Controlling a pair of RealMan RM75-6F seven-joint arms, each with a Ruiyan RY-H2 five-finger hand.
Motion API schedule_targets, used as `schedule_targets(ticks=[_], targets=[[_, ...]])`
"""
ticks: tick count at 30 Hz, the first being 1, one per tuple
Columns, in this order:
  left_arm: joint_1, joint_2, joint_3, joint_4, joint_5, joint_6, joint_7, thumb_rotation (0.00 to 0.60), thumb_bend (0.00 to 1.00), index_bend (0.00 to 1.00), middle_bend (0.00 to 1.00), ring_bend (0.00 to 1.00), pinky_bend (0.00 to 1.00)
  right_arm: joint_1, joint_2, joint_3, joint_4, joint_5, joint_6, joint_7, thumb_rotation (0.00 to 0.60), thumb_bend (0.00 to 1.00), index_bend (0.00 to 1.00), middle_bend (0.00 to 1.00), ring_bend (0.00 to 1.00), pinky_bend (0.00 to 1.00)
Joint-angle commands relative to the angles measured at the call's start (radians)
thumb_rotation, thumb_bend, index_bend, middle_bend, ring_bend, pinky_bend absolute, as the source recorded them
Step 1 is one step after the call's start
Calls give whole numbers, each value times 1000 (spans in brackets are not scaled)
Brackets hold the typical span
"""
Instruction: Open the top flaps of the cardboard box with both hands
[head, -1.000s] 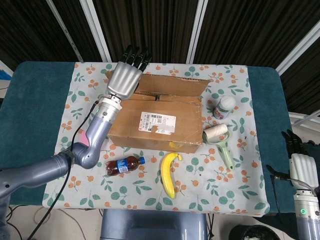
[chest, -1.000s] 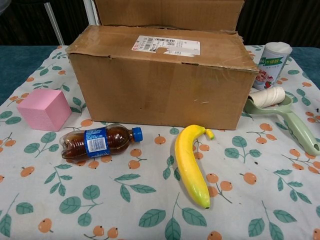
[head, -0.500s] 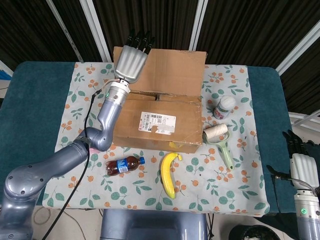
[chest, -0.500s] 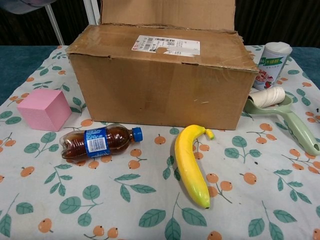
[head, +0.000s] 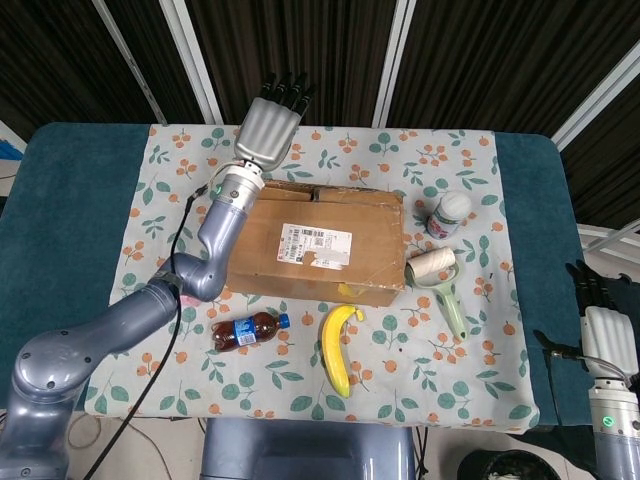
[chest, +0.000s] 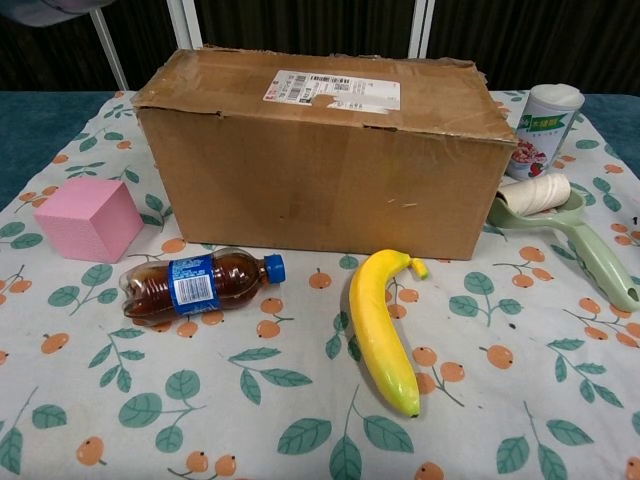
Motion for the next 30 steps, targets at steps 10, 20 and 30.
schedule_targets(ticks=[10,20,30], targets=[[101,358,52,-531,-127,-148,-31,600,870,283,311,280,380,-1,2,-4,-7,-5,0,0,600,205,0,0,29,233],[92,362,153,-588,-164,-155,-28,600,931,344,388,344,425,-2,4,-3,-9,-5,0,6,600,205,0,0,30,233],[55,308,204,-527,-208,-147,-21,600,936,345,387,345,426,-2,5,-2,-9,-4,0,11,600,205,0,0,30,233]])
